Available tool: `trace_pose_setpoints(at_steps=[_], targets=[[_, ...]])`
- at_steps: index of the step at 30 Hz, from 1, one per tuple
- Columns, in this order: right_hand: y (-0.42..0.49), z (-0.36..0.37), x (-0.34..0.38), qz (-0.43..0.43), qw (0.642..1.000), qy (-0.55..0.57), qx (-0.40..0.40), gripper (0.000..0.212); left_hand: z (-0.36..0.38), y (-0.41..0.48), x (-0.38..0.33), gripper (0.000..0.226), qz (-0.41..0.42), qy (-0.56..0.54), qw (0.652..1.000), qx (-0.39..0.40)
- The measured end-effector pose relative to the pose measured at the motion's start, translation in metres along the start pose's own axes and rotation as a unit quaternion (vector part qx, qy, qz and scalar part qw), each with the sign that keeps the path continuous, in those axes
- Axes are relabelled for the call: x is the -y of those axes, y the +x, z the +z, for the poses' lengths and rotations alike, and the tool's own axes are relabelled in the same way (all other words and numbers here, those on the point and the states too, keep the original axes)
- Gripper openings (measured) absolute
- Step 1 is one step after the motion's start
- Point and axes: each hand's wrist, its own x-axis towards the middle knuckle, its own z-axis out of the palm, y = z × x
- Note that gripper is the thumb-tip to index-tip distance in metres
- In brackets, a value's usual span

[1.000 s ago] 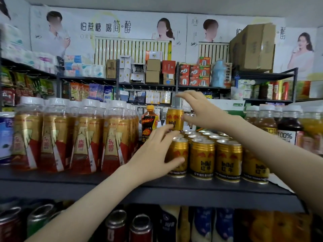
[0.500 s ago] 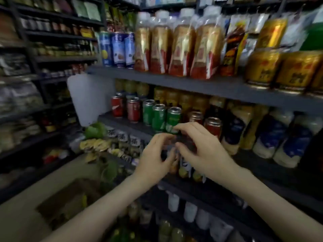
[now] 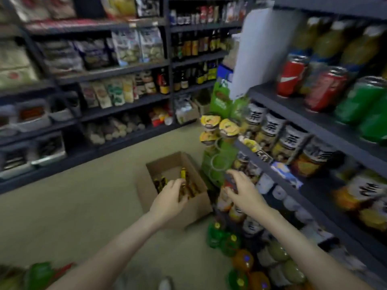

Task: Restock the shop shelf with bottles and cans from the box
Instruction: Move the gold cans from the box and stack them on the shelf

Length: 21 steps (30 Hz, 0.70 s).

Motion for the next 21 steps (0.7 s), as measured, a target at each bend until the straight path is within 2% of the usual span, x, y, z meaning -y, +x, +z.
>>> trace_pose_setpoints(at_steps=[5, 9, 15, 21], targets=[[0.085, 0.084, 0.018, 0.031, 0.996, -0.030, 0.076, 0.057, -0.019, 0.042, 0.104, 0.049, -0.098, 0.044, 0.992, 0.060], [0.124, 0.131, 0.011, 0.066, 0.990, -0.018, 0.122, 0.062, -0.013, 0.078, 0.153, 0.049, -0.132, 0.043, 0.984, 0.110], [0.170, 0.183, -0.042, 0.163, 0.969, 0.007, 0.187, 0.068, 0.029, 0.131, 0.209, 0.046, -0.169, 0.035, 0.969, 0.175], [0.239, 0.247, -0.099, 0.207, 0.946, -0.023, 0.249, 0.056, 0.087, 0.181, 0.274, 0.057, -0.227, 0.044, 0.949, 0.216]])
